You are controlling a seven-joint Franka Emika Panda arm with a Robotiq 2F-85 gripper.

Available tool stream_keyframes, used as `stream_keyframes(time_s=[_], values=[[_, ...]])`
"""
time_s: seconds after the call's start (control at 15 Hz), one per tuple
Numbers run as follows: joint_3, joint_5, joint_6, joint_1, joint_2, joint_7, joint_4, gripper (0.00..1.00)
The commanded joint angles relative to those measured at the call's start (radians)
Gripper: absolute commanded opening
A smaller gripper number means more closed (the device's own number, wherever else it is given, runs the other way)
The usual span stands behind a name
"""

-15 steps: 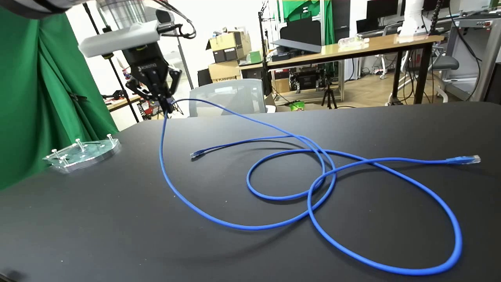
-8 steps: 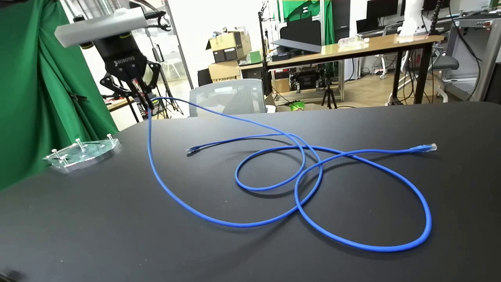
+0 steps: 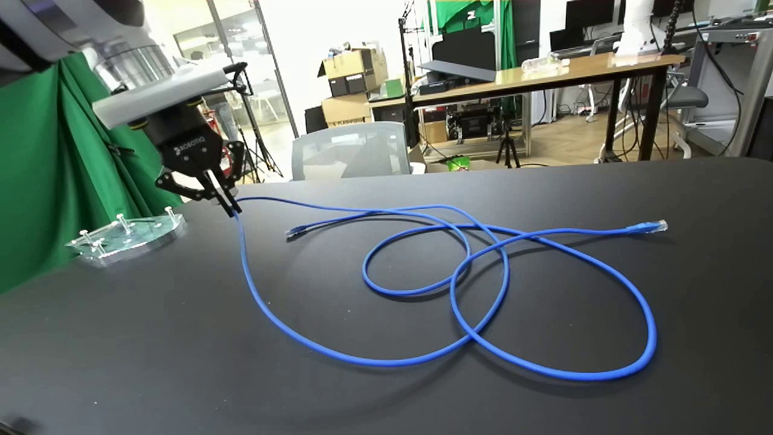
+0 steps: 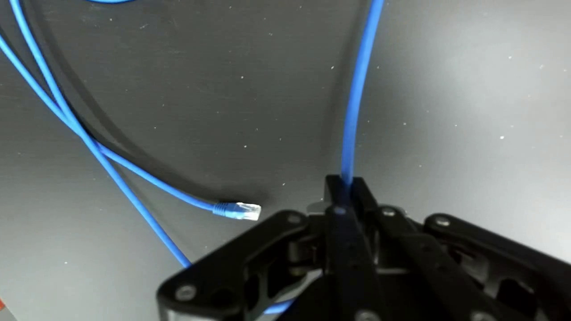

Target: Unravel the blue cord on the table

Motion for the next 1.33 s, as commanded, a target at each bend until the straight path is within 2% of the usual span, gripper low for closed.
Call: stream_keyframes(time_s=[0.0,0.33,0.4,0.47,0.87,1.07,1.13,1.27], values=[[-0.012,-0.090,-0.013,0.051,-0.008,0.068,-0.038,0.02],[-0.005,-0.164,-0.020,0.090,-0.017,0.095,-0.106,0.02],[-0.006,-0.179,-0.030,0.095,-0.015,0.106,-0.112,0.32],[-0.007,-0.192,-0.034,0.097,-0.012,0.118,-0.119,0.32],[-0.033,-0.226,-0.067,0.073,-0.028,0.183,-0.107,0.73],[-0.070,-0.202,-0.092,0.025,-0.037,0.191,-0.057,0.94],[-0.086,-0.186,-0.113,0.000,-0.034,0.179,-0.029,0.98],[-0.119,-0.168,-0.141,-0.051,-0.019,0.165,0.031,1.00]])
